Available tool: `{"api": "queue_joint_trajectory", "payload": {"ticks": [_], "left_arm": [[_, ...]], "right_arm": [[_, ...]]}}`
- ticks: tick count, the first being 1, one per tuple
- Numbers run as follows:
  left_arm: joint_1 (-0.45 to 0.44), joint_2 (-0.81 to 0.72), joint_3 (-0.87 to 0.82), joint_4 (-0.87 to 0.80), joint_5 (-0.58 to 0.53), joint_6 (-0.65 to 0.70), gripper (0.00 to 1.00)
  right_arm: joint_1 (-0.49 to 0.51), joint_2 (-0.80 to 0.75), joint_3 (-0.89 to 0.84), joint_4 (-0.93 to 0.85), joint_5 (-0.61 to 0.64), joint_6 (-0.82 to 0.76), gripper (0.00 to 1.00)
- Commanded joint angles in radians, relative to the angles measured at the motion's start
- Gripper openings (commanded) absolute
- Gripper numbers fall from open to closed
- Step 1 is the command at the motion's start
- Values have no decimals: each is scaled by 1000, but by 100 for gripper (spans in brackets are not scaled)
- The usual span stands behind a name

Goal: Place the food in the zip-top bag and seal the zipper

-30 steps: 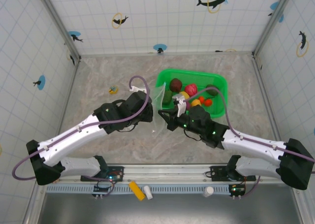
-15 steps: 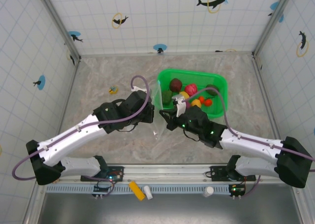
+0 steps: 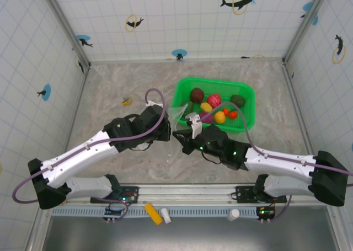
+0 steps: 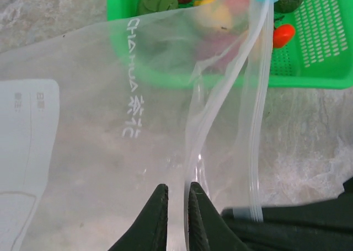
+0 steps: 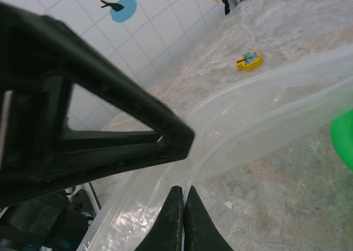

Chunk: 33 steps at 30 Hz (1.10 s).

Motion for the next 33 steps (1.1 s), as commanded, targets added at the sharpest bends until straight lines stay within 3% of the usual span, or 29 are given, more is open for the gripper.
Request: {"api": "queue_joint_trajectory", "payload": {"ticks": [1,7,12,16,20,22,28,33], "left_arm": [[5,-10,17,-29,-33,-18,20],[3,6,24,-51,-28,-9,27],[4,1,60,-68,-45,-3,12],[4,0,112,-96,-45,3,10],[4,2,135,-123,-34,20,2],[5,2,145,-145,-38,36,1],[4,43,195,-197,-43,108,0],[3,60,217,-188,-55,155,0]], "right_arm": [[35,-2,73,-23,71,-56,0],[87,2,99,-50,150,-115,0],[84,3,84,-70,211,-112,0],[43,6,59,-78,218,-64,0],[-13,17,33,-96,219,26,0],[-34,24,21,-139,306,120,0],[-63,39,-80,-90,385,400,0],[-53,39,-155,-53,465,539,0]]}}
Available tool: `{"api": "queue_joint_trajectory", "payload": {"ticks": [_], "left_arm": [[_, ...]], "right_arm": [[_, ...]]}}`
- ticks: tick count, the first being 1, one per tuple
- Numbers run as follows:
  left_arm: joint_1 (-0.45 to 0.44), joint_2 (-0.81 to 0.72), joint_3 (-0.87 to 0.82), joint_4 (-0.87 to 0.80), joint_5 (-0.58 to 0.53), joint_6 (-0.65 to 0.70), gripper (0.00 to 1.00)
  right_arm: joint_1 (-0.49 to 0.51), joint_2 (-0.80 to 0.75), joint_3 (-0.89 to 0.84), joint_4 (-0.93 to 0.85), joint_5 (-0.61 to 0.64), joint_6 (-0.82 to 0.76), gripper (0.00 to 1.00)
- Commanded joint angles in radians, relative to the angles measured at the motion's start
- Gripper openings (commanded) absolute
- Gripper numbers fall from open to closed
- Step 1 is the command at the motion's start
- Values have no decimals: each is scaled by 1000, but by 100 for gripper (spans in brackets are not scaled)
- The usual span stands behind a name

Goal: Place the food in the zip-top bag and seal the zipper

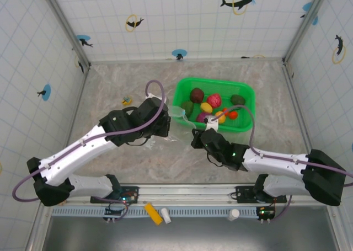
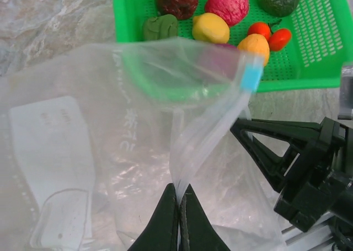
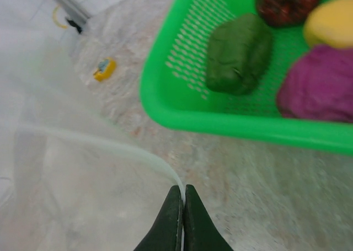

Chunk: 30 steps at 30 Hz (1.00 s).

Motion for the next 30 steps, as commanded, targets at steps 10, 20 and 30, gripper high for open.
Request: {"api": "queue_joint_trajectory", "payload": {"ticks": [10,20,30], "left_arm": [[62,1,26,17,-129,-98,0],[148,-42,-207,233,138,-172,0],[283,-76,-304,208,320,-81,0]], "right_arm": [[76,76,-32,94,154,240,0],[102,151,-24,254,98,317,0],[75,228,38,259,-43,219,1]]}}
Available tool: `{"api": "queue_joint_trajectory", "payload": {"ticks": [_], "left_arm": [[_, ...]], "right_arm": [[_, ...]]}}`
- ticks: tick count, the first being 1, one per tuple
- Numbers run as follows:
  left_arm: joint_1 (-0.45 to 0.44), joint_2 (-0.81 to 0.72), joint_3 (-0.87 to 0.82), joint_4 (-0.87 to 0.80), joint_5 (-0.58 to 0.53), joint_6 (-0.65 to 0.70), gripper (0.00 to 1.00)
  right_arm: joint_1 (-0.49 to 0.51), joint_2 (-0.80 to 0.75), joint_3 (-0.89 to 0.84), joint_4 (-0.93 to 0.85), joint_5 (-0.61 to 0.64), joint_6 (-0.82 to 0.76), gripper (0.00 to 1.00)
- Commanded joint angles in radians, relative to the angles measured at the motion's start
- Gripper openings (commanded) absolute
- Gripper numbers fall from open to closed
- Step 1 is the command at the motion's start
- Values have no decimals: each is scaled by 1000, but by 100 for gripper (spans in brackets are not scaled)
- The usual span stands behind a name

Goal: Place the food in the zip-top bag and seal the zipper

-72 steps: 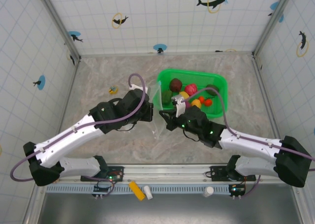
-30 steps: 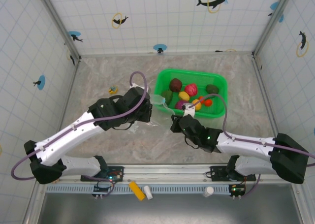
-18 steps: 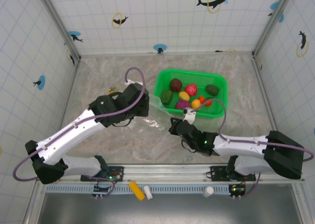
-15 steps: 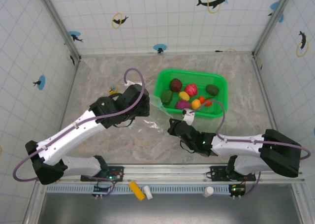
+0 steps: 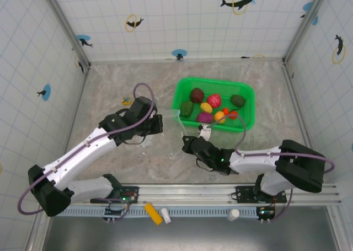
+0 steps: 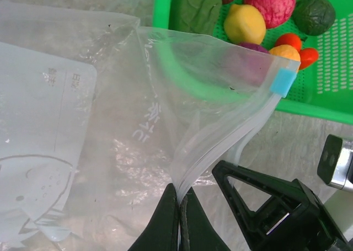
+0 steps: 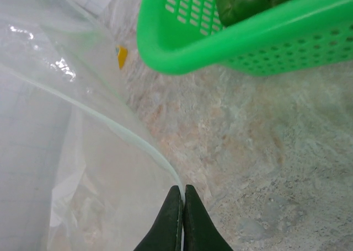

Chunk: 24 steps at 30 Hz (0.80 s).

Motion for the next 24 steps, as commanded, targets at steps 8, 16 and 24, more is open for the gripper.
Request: {"api": "queue_joint_trajectory", "payload": {"ticks": [8,16,24], "left_arm": [[131,-34,-95,49,146,23,0],[145,-9,-119,141,215,-4,0],[172,-36,-198,307,359,-99,0]], "right_arm": [[-78,-156,97,-198,-101,-298,53],[-249,-275,187,-533,-200,-525,55],[-561,-111,434,-789,-281,-654,67]]}}
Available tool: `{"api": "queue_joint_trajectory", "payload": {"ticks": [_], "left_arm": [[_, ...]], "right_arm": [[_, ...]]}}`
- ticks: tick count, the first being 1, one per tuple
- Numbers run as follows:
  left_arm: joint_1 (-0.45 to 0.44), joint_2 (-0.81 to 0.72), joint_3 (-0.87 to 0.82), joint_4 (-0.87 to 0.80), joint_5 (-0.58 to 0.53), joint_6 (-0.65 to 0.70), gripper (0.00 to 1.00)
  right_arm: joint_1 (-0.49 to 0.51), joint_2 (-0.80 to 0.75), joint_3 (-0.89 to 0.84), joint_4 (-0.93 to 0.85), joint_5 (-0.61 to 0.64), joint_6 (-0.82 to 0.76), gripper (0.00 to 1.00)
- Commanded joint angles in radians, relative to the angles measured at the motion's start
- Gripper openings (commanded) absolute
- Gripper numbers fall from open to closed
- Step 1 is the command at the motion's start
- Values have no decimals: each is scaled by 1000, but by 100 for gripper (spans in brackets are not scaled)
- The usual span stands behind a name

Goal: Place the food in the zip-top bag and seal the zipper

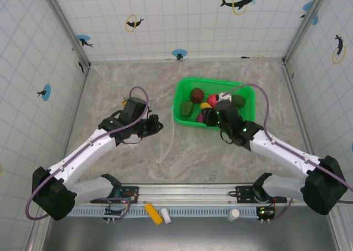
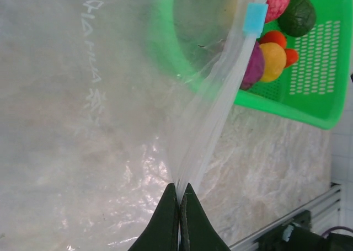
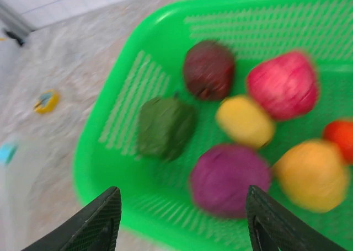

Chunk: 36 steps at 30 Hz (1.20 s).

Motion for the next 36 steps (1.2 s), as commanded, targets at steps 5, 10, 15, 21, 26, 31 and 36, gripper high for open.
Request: {"api": "queue_joint_trajectory", "payload": {"ticks": [5,10,15,21,26,31,36], "left_arm": [[25,-27,-53,147,122,-69,0],[26,-42,-94,220,145,-83,0],[27,-48,-109,245,162,-86,0],[26,-52,-107,279,202,-102,0],[26,-49,-106,288,210,-110,0],[27,-41,-102,305,209,-127,0],[26,-36,-100,327,204,-151,0]], "right_arm": [[-160,261,223,-219,-75,-82,84],[-218,399,308,-198,-52,-171,92],[-282,551,419,-208,-128,-248,92],[-320,716,542,-241,-268,-272,91],[-323,778,565,-232,-290,-273,82],[-333,749,513,-186,-259,-257,62],[-347,658,464,-158,-222,-255,53]]}}
